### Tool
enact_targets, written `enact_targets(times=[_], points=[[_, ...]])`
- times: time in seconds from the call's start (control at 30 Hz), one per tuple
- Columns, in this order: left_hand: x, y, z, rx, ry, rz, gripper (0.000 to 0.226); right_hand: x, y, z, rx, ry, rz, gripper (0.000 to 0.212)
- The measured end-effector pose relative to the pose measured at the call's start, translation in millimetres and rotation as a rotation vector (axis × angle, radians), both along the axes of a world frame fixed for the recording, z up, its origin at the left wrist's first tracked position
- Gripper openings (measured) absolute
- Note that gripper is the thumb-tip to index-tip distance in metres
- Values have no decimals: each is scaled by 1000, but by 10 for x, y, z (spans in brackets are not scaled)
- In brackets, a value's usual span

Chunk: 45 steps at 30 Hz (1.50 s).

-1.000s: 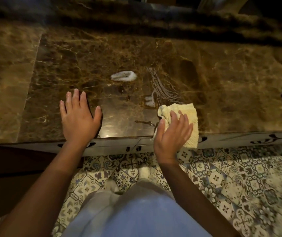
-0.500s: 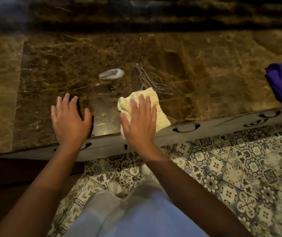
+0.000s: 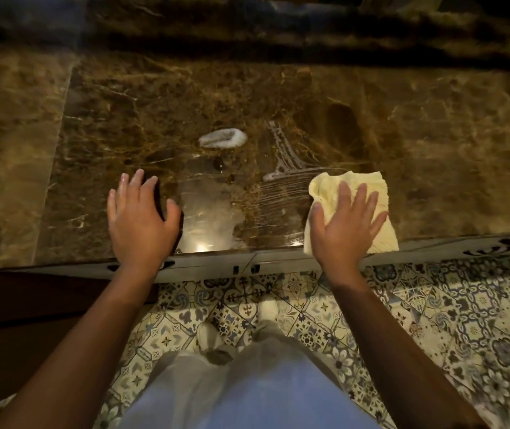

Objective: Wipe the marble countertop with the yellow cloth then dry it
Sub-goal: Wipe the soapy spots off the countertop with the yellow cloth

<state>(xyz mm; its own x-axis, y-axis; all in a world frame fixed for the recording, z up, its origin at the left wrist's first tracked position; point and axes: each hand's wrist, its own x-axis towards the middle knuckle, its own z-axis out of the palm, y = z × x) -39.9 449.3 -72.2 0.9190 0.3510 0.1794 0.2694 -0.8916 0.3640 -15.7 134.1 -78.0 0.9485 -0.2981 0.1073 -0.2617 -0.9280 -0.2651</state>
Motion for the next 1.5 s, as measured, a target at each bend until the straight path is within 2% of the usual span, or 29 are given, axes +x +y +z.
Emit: enact_targets(times=[0.13,0.3,0.4,0.5,0.57,0.67,0.77,0.87,0.93,1.1,1.23,1.37,1.43,1.5], points=[[5,-11,-17,1,-10,13,51,103,462,25,-53,97,54,82],[5,-24,-4,-7,-16,16,49,245,1054,78,-81,140,265,85],[9,-17,15,-2,0,8,50,270,1173,118,-85,110,427,75],[15,-5,27,17,38,3,51,247,857,148,-29,71,613,59],[20,-8,28,22,58,17,54,218,495,149,-56,54,604,53],[30,-11,17,26,68,22,56,162,-125,135,-134,17,463,51],[42,-17,11,32,67,32,56,197,-596,149,-90,16,283,54],[54,-28,11,32,59,45,55,404,-638,142,31,30,95,58],[48,-34,18,27,57,54,55,601,-489,126,62,25,70,57],[44,-48,41,11,53,64,54,1067,63,137,108,15,217,55],[35,-61,63,3,38,79,52,1107,578,160,155,-5,401,50],[21,-70,84,-14,46,77,53,877,889,206,348,-5,597,45],[15,-48,88,-11,67,59,54,796,812,297,490,-16,623,43],[4,25,84,-4,95,18,56,722,566,388,537,-74,596,41]])
